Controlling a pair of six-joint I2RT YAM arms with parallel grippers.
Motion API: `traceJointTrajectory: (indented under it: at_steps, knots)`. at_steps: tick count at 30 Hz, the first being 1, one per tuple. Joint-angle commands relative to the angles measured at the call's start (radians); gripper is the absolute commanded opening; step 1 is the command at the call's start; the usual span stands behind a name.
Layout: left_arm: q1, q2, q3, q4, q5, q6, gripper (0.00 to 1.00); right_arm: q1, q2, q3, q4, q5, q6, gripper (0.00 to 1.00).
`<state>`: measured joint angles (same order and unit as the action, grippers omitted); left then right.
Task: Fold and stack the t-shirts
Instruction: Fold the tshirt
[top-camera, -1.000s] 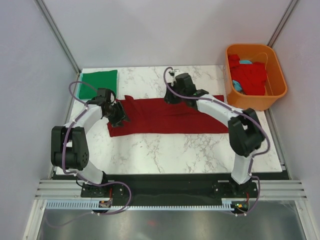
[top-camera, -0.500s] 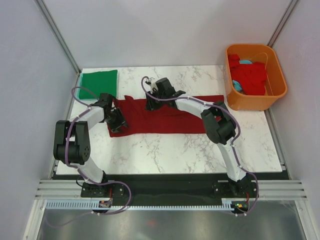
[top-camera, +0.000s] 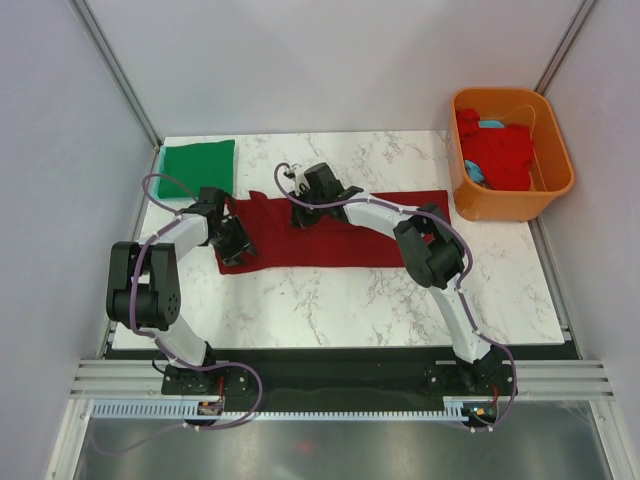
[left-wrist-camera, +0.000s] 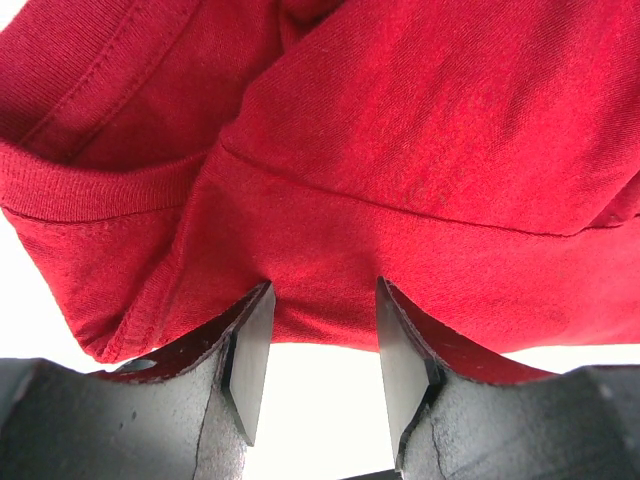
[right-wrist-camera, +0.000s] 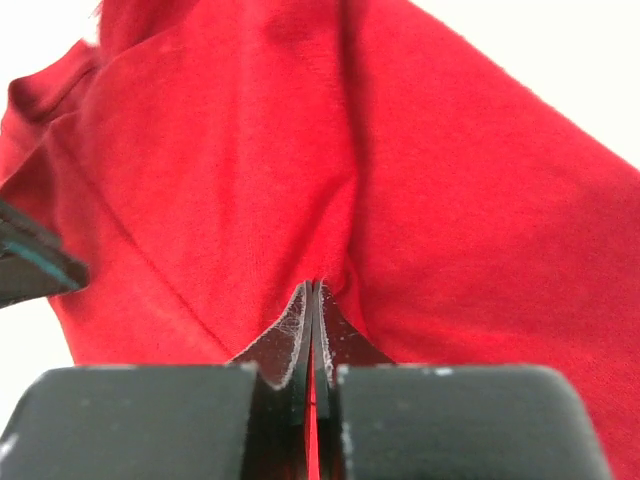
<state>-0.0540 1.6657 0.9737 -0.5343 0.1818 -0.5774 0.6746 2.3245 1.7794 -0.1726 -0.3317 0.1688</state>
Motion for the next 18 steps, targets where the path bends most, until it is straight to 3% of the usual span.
traceJointTrajectory:
  at_steps: [1,6,9,18]
  knots:
    - [0.003,-0.004,-0.032,0.014,-0.093,-0.010,0.53,0.002,-0.042,-0.013,0.036,0.118,0.001,0.00]
    - [0.003,-0.001,-0.050,0.013,-0.127,-0.027,0.54,0.002,-0.168,-0.168,0.133,0.351,0.136,0.00]
    - [0.003,0.002,-0.050,0.011,-0.128,-0.027,0.54,0.002,-0.218,-0.280,0.214,0.394,0.187,0.00]
    - [0.005,-0.004,-0.046,0.007,-0.145,-0.024,0.54,0.003,-0.237,-0.314,0.243,0.341,0.244,0.00]
